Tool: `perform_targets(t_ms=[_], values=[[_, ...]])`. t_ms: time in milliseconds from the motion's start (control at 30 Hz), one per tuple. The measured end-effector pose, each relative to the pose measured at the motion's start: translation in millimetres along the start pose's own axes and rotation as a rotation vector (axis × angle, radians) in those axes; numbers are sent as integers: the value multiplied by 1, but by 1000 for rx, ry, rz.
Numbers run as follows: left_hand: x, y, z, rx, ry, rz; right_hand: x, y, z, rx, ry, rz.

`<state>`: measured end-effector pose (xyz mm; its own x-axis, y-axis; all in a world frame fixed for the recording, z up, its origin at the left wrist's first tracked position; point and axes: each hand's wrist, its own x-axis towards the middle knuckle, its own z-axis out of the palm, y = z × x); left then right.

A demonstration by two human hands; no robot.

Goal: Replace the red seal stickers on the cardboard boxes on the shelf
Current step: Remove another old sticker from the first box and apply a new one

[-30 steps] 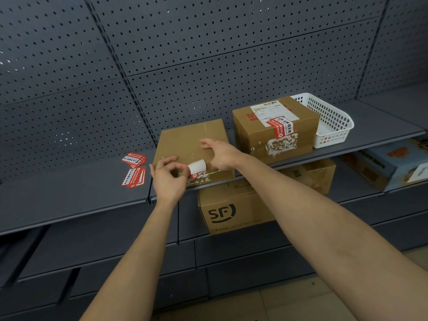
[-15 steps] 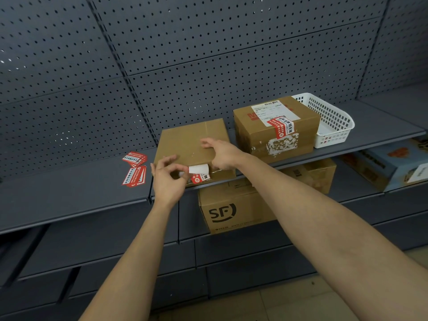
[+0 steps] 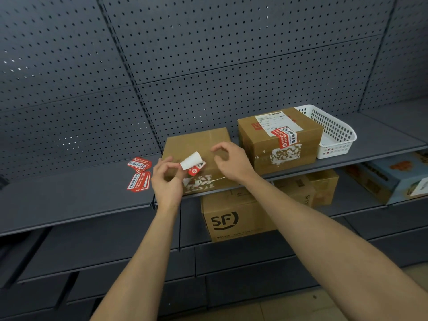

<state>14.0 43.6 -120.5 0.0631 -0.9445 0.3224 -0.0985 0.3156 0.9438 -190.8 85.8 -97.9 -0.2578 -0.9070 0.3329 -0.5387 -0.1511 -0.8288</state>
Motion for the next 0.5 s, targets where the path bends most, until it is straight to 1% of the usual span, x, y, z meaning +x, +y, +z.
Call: perform_targets(t_ms=[100,200,300,367,433,500], values=[[-6,8,9,-124,26,-66,-1,3,9,36,-7,2],[-15,10,17,-199,-14,-135,1,-3,14,76,-18,4],[-25,14,25,-219,-27,-209,1,-5,13,49,-40,-26],[-28,14,24,-134,33,-184,-1,-4,8,-58,-63,-49],[-27,10,18,-15,102,-100,-5,-2,4,-151,-101,-76],[-27,11,12,53,104,-23,-9,0,2,-198,-132,-98]])
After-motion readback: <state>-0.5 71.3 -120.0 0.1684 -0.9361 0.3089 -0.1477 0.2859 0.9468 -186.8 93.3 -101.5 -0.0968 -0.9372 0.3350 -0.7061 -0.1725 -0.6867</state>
